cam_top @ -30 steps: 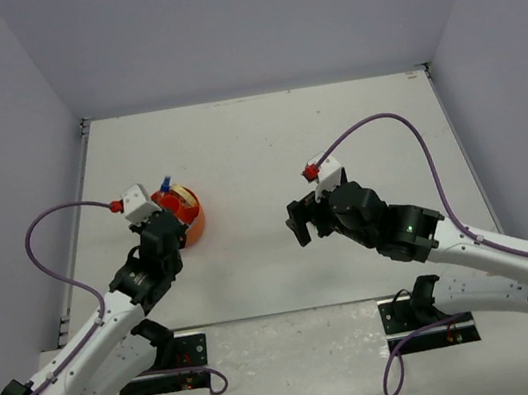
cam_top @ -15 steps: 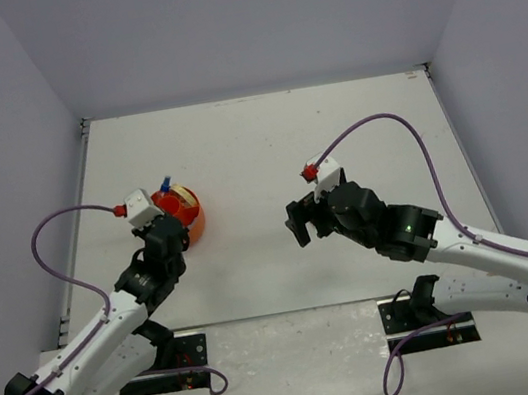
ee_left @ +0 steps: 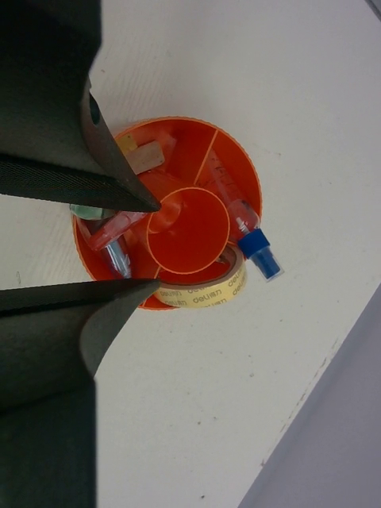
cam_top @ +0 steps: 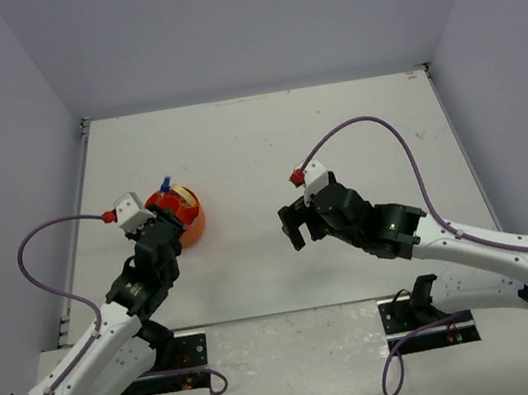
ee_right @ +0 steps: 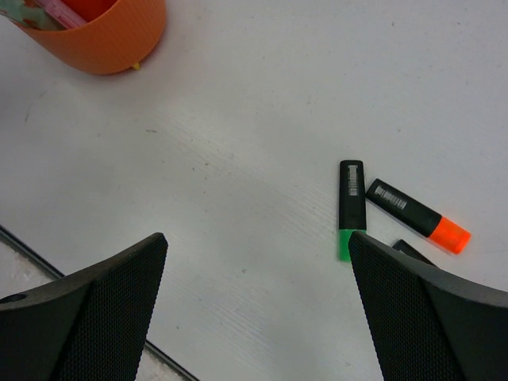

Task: Sort the stationery into containers
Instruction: Place the pen in the storage box, then pick up the pen from the center of the board.

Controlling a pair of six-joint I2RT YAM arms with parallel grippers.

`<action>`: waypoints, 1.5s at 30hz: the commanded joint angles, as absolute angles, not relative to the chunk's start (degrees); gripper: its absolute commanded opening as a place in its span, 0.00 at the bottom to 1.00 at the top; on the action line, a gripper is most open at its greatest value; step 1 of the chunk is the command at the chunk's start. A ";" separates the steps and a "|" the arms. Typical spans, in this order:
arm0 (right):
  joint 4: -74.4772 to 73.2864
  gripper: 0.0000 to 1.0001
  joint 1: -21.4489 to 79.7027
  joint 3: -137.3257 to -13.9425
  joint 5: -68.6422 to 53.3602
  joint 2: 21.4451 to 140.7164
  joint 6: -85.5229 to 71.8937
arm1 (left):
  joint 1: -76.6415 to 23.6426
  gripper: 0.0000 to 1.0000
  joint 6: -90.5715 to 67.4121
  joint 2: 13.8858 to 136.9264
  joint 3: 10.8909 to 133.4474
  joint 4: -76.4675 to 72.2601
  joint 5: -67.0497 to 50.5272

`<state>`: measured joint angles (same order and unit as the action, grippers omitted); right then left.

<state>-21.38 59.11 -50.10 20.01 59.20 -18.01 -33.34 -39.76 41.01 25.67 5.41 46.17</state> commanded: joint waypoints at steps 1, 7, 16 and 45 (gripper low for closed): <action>-20.53 0.99 58.16 -49.50 20.69 61.93 -19.44 | -33.13 0.44 -40.96 37.65 30.17 8.84 43.87; -25.32 0.99 51.21 -51.00 10.49 66.17 -20.13 | -33.14 0.97 -40.99 35.01 40.84 20.90 39.24; -30.89 0.70 45.99 -52.69 8.15 76.93 -19.93 | -33.16 1.00 -37.48 29.22 50.37 33.66 30.21; -35.37 0.45 38.23 -65.01 3.08 103.65 -13.87 | -33.13 1.00 -27.27 23.56 54.28 41.94 22.37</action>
<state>-33.38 38.20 -62.21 6.87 101.47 -15.60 -33.34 -29.20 23.49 54.50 42.45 25.76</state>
